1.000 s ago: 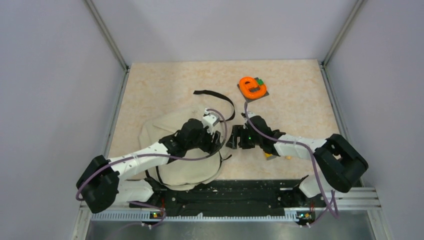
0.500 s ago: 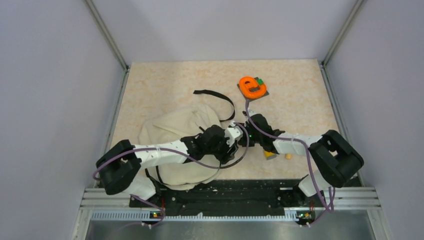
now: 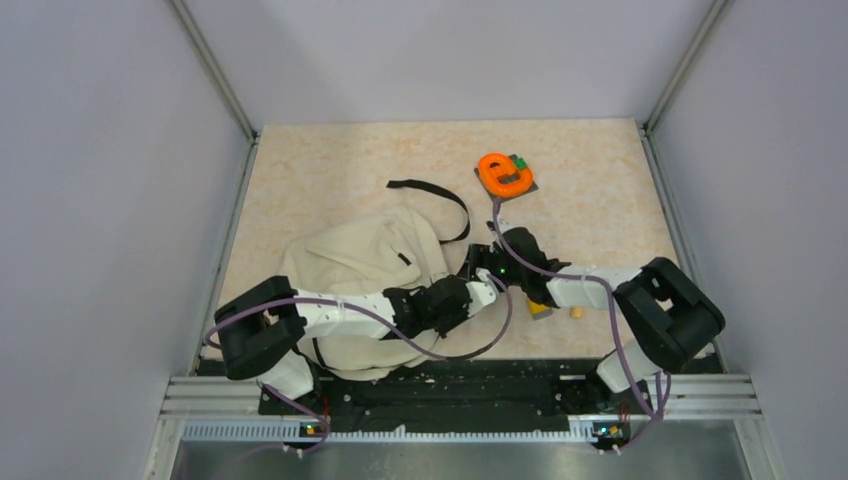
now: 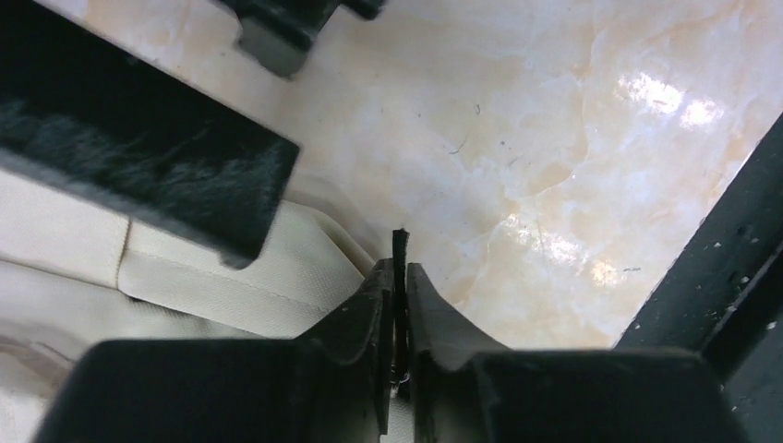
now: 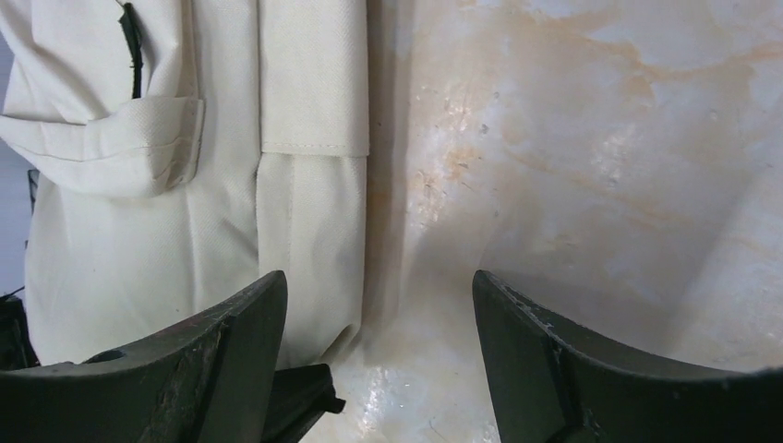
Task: Pack the student bag
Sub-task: Zip the student bag at the center of the board.
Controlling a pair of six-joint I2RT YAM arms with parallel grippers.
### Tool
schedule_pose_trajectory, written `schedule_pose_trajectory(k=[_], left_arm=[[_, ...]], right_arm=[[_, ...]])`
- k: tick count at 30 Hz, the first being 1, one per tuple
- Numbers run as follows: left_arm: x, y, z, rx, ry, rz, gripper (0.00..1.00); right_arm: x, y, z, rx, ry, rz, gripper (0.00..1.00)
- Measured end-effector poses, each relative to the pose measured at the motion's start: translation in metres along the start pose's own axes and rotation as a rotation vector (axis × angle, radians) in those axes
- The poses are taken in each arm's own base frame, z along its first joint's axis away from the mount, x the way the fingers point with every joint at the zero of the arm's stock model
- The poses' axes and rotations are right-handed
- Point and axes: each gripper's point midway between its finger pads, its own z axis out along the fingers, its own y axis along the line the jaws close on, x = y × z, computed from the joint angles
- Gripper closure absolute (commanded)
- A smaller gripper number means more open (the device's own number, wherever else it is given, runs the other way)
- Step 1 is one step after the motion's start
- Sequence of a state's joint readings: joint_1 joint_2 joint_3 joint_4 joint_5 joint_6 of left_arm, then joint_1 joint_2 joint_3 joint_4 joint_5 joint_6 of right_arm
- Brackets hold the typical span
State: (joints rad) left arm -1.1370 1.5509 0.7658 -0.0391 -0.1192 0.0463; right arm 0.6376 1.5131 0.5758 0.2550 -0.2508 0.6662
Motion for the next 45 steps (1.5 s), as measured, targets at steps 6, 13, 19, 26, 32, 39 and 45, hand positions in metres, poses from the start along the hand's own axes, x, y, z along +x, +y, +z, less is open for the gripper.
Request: schedule_pose_trajectory(k=[6, 13, 19, 26, 32, 39, 45], left_arm=[[-0.003, -0.002, -0.007, -0.059, -0.019, 0.016, 1.0], [-0.025, 0.007, -0.039, -0.103, -0.155, -0.068, 1.0], [-0.025, 0.008, -0.043, -0.113, -0.164, -0.095, 1.0], [-0.018, 0.008, -0.044, -0.107, -0.137, -0.091, 1.0], [-0.019, 0.004, -0.054, -0.074, -0.136, -0.088, 1.0], [-0.024, -0.005, -0.063, -0.011, -0.142, -0.089, 1.0], [-0.027, -0.013, -0.072, 0.042, -0.148, -0.092, 1.0]], right_arm=[[0.004, 0.013, 0.009, -0.093, 0.038, -0.006, 0.29], [0.008, 0.032, 0.022, -0.222, 0.082, 0.017, 0.35], [0.015, 0.041, 0.026, -0.297, 0.123, 0.063, 0.65], [0.017, 0.048, 0.026, -0.324, 0.151, 0.113, 1.0], [0.0, 0.042, 0.028, -0.284, 0.135, 0.167, 1.0], [-0.04, 0.029, 0.032, -0.19, 0.061, 0.171, 1.0], [-0.059, 0.022, 0.036, -0.126, 0.027, 0.151, 1.0]])
